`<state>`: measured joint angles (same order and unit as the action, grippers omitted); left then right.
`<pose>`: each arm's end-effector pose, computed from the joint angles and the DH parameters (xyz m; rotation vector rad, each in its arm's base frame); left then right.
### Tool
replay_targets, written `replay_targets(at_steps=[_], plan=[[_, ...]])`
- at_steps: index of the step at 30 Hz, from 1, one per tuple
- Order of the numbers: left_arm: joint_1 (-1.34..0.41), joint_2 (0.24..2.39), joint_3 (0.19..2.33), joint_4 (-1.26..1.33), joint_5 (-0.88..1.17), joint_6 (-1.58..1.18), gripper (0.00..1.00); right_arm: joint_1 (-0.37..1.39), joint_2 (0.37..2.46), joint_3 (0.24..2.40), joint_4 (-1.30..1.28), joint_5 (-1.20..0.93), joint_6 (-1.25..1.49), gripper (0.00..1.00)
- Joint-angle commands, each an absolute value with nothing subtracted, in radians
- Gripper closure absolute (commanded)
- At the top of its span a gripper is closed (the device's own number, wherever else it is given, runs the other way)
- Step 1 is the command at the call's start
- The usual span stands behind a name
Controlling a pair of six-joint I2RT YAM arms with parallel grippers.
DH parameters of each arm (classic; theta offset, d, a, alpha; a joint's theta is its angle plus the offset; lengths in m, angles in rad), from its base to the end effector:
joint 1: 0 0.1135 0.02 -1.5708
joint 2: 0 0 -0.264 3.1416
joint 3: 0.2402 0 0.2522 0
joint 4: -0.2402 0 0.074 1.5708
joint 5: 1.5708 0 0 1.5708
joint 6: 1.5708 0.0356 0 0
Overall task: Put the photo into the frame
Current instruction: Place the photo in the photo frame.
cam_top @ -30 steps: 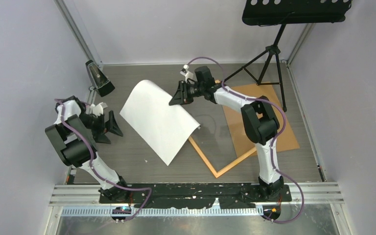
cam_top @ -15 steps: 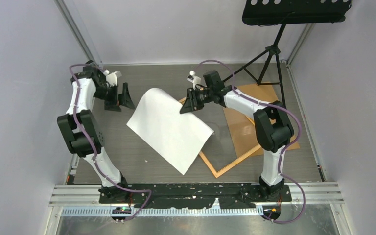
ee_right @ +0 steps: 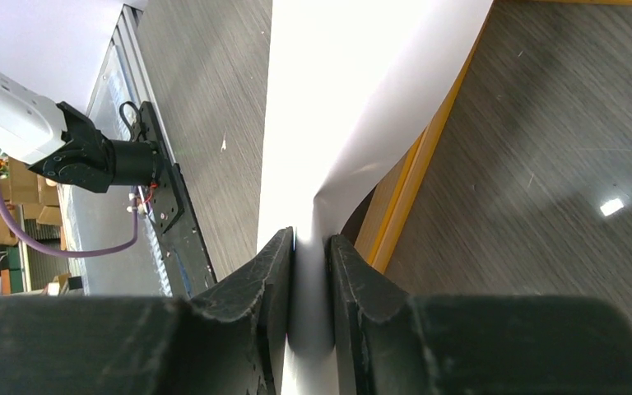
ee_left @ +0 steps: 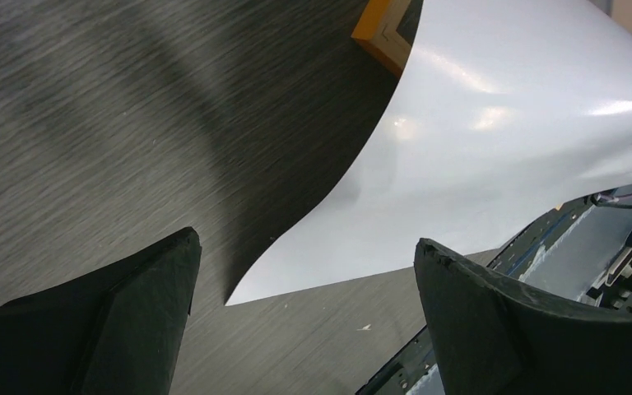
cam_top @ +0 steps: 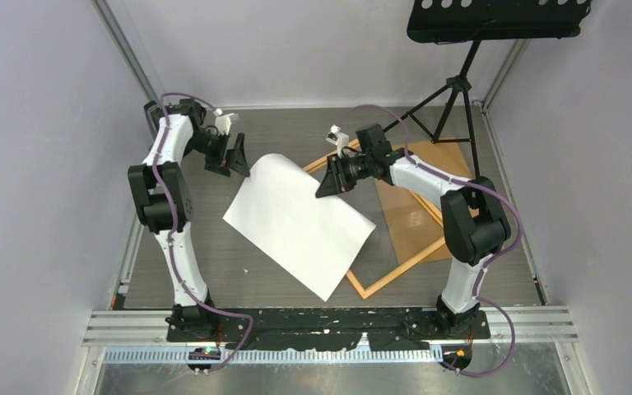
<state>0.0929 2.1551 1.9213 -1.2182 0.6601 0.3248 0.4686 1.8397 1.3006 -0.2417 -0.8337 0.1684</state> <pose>0.4301 0.0181 0.2339 0.3747 2.7313 -0.8898 0.3456 0.2045 0.2248 -0.7763 2.2469 1.2883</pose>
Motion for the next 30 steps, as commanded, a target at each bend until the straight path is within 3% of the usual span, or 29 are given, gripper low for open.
replay_targets(at_steps=[1,20,30], plan=[[0.074,2.168,1.999,-1.294,0.74,0.416,0.0,0.452,1.779,1.299,-0.226,-0.9,0.142,0.73],[0.02,2.233,1.982,-1.445,0.992,0.589,0.0,0.429,1.734,1.265,-0.182,-0.965,0.178,0.73],[0.02,2.18,1.874,-1.543,1.093,0.733,0.15,0.42,1.729,1.257,-0.175,-0.959,0.18,0.73]])
